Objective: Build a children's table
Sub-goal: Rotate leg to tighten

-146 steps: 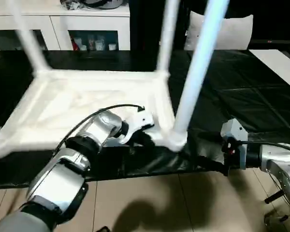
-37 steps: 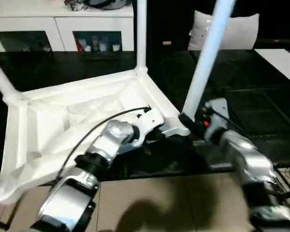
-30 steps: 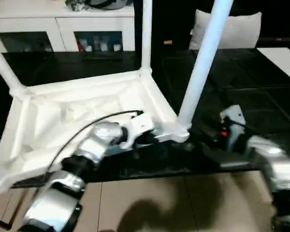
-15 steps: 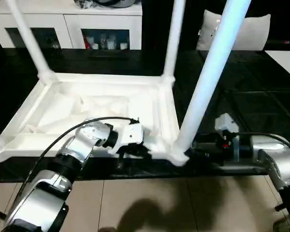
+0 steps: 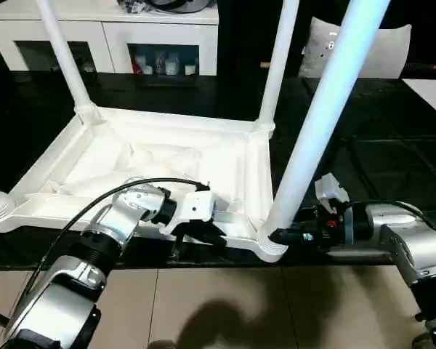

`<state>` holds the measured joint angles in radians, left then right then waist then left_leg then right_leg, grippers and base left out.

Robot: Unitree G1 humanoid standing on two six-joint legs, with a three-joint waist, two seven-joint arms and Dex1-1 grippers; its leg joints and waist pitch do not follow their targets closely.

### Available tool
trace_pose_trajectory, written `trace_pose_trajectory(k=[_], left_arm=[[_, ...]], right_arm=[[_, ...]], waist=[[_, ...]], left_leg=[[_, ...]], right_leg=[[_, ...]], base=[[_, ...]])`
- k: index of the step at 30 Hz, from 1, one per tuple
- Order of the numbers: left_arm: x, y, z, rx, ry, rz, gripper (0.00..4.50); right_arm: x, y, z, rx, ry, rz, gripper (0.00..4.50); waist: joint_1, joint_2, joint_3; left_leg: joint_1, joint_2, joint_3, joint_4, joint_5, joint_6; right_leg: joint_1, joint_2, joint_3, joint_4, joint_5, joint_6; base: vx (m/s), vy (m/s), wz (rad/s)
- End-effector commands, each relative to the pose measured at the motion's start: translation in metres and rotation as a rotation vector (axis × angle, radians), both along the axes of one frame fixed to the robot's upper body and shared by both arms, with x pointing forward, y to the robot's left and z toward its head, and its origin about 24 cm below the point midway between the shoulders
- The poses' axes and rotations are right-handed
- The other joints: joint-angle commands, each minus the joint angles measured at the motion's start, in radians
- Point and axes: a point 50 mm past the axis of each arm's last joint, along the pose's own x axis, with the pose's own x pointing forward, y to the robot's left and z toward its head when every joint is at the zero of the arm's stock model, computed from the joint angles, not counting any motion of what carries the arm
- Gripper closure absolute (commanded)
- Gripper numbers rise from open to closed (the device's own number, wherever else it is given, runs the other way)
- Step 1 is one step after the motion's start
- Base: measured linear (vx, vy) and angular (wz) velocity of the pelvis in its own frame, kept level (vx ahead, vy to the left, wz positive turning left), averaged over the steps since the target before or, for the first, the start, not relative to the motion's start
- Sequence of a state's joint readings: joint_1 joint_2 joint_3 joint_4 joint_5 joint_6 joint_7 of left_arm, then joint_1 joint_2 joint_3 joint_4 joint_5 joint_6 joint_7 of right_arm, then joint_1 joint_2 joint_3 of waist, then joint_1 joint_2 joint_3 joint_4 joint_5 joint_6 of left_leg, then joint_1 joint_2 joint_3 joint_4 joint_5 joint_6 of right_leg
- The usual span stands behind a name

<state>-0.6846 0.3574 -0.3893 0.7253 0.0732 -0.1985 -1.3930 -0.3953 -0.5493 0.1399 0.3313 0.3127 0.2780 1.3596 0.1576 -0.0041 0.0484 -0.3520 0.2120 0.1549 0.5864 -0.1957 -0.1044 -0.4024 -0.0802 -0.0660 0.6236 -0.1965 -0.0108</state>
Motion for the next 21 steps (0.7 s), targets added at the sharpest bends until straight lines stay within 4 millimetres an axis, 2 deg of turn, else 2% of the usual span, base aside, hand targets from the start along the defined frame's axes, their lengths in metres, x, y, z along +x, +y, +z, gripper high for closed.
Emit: trace_pose_trajectory(k=[1,2,4,6,7,8,10,11,12,14,17,18,19,20,21], left_arm=[[-0.006,-0.005,-0.007,0.023,0.045,-0.042,4.5],[-0.002,-0.007,-0.007,-0.005,0.069,0.057,4.5],[0.0,-0.009,-0.007,-0.018,0.075,0.092,4.5],[0.007,-0.016,-0.005,-0.07,0.078,0.217,4.5],[0.007,-0.017,-0.005,-0.074,0.079,0.227,4.5],[0.01,-0.021,-0.004,-0.095,0.082,0.278,4.5],[0.017,-0.033,-0.001,-0.143,0.088,0.401,4.5],[0.02,-0.038,0.0,-0.154,0.084,0.447,4.5],[0.022,-0.041,0.0,-0.156,0.082,0.469,4.5],[0.028,-0.052,0.002,-0.17,0.063,0.566,4.5],[0.031,-0.061,0.004,-0.182,0.049,0.627,4.5],[0.032,-0.063,0.004,-0.185,0.042,0.639,4.5],[0.032,-0.063,0.004,-0.185,0.042,0.639,4.5],[0.032,-0.066,0.005,-0.185,0.033,0.644,4.5],[0.032,-0.066,0.005,-0.185,0.033,0.644,4.5]], right_arm=[[-0.004,0.004,0.004,0.071,0.03,0.034,2.47],[-0.005,0.009,0.005,0.119,0.031,-0.029,2.48],[-0.005,0.011,0.005,0.129,0.027,-0.062,2.48],[0.007,0.018,0.0,0.099,0.003,-0.244,2.48],[0.008,0.018,0.0,0.096,0.002,-0.259,2.48],[0.014,0.021,-0.003,0.075,-0.004,-0.341,2.48],[0.028,0.027,-0.008,0.035,0.02,-0.525,2.5],[0.034,0.029,-0.011,0.013,0.035,-0.604,2.51],[0.037,0.03,-0.012,0.0,0.043,-0.645,2.51],[0.048,0.035,-0.013,-0.049,0.028,-0.79,2.51],[0.054,0.042,-0.012,-0.044,-0.021,-0.851,2.51],[0.055,0.045,-0.01,-0.032,-0.041,-0.858,2.19],[0.055,0.045,-0.01,-0.032,-0.041,-0.858,2.19],[0.056,0.047,-0.01,-0.016,-0.043,-0.87,1.87],[0.056,0.047,-0.01,-0.016,-0.043,-0.87,1.84]], waist=[[-0.003,-0.014,-0.066],[-0.003,-0.012,-0.066],[-0.002,-0.013,-0.065],[-0.006,-0.014,-0.061],[-0.01,-0.014,-0.058],[-0.017,-0.015,-0.056],[-0.031,-0.018,-0.055],[-0.044,-0.017,-0.057],[-0.053,-0.016,-0.059],[-0.063,-0.019,-0.057],[-0.064,-0.017,-0.061],[-0.061,-0.017,-0.065],[-0.06,-0.016,-0.065],[-0.061,-0.015,-0.067],[-0.061,-0.015,-0.068]], left_leg=[[-0.004,0.017,0.014,-0.059,-0.091,0.068],[-0.003,0.017,0.015,-0.058,-0.086,0.069],[-0.006,0.015,0.014,-0.058,-0.078,0.071],[-0.004,0.013,0.014,-0.063,-0.115,0.048],[-0.003,0.012,0.014,-0.065,-0.126,0.038],[-0.005,0.009,0.011,-0.069,-0.147,0.017],[-0.007,0.007,0.007,-0.073,-0.156,-0.005],[-0.007,0.005,0.007,-0.073,-0.156,-0.01],[-0.007,0.004,0.007,-0.071,-0.151,-0.009],[-0.009,0.0,0.009,-0.069,-0.139,-0.003],[-0.009,-0.001,0.011,-0.065,-0.111,0.008],[-0.01,0.0,0.012,-0.063,-0.086,0.022],[-0.01,0.001,0.011,-0.063,-0.078,0.026],[-0.012,0.0,0.01,-0.062,-0.057,0.037],[-0.012,0.001,0.01,-0.061,-0.052,0.042]], right_leg=[[0.06,-0.057,0.041,-0.064,-0.085,-0.227],[0.06,-0.056,0.042,-0.062,-0.068,-0.231],[0.062,-0.056,0.041,-0.062,-0.06,-0.232],[0.059,-0.059,0.041,-0.073,-0.156,-0.208],[0.056,-0.058,0.042,-0.076,-0.187,-0.2],[0.058,-0.06,0.04,-0.083,-0.26,-0.178],[0.058,-0.059,0.038,-0.088,-0.334,-0.147],[0.057,-0.057,0.038,-0.089,-0.336,-0.144],[0.057,-0.056,0.04,-0.088,-0.315,-0.148],[0.057,-0.054,0.04,-0.091,-0.295,-0.148],[0.056,-0.055,0.043,-0.088,-0.253,-0.155],[0.06,-0.053,0.043,-0.084,-0.186,-0.167],[0.061,-0.053,0.043,-0.08,-0.16,-0.174],[0.063,-0.05,0.043,-0.074,-0.103,-0.186],[0.063,-0.05,0.043,-0.072,-0.078,-0.194]], base=[[0.0,0.0,0.0],[0.0,0.0,0.0],[0.0,0.0,0.0],[0.0,0.0,0.0],[0.0,0.0,0.0],[0.0,0.0,0.0],[0.0,0.0,0.0],[0.0,0.0,0.0],[0.0,0.0,0.0],[0.0,0.0,0.0],[0.0,0.0,0.0],[0.0,0.0,0.0],[0.0,0.0,0.0],[0.0,0.0,0.0],[0.0,0.0,0.0]])
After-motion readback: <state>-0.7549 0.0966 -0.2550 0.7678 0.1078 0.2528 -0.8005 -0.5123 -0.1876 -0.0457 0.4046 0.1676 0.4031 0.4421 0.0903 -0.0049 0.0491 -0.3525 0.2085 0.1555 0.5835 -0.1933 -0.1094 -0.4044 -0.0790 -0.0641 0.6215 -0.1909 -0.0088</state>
